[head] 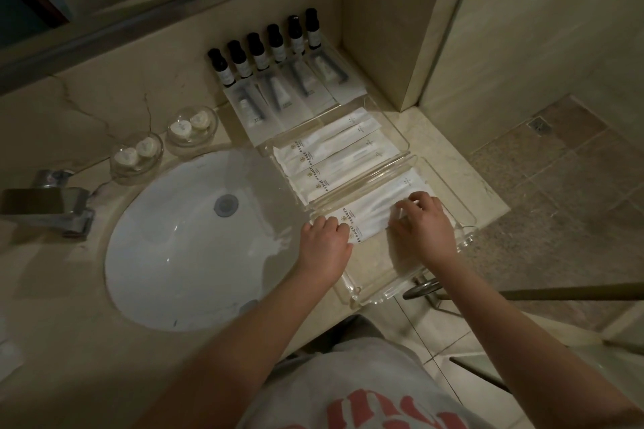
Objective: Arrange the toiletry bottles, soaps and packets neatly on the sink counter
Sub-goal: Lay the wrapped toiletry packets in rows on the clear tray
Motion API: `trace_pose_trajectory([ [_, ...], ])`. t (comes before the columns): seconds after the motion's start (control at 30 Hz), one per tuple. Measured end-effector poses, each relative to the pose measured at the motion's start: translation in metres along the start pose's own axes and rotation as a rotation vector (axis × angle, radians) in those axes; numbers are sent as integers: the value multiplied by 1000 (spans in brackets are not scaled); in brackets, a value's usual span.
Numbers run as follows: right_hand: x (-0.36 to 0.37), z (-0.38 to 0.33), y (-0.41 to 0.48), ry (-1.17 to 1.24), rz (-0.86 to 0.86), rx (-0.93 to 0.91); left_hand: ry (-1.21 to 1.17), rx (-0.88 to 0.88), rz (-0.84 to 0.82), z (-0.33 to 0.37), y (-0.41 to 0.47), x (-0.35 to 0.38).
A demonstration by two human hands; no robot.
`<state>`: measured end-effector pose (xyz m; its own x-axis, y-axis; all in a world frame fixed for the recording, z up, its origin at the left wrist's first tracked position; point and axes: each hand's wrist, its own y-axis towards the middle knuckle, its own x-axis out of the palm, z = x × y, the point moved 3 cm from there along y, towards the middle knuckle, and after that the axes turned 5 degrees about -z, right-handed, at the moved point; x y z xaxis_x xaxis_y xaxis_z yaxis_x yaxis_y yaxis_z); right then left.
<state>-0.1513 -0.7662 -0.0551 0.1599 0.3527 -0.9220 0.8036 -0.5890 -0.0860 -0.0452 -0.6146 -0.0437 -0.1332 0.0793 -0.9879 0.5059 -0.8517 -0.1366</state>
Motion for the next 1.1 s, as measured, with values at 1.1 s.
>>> trace_pose_trajectory([
  [1.1,23,-27,-1,-107,-266,89,-98,-146,-87,-12,-11,3],
])
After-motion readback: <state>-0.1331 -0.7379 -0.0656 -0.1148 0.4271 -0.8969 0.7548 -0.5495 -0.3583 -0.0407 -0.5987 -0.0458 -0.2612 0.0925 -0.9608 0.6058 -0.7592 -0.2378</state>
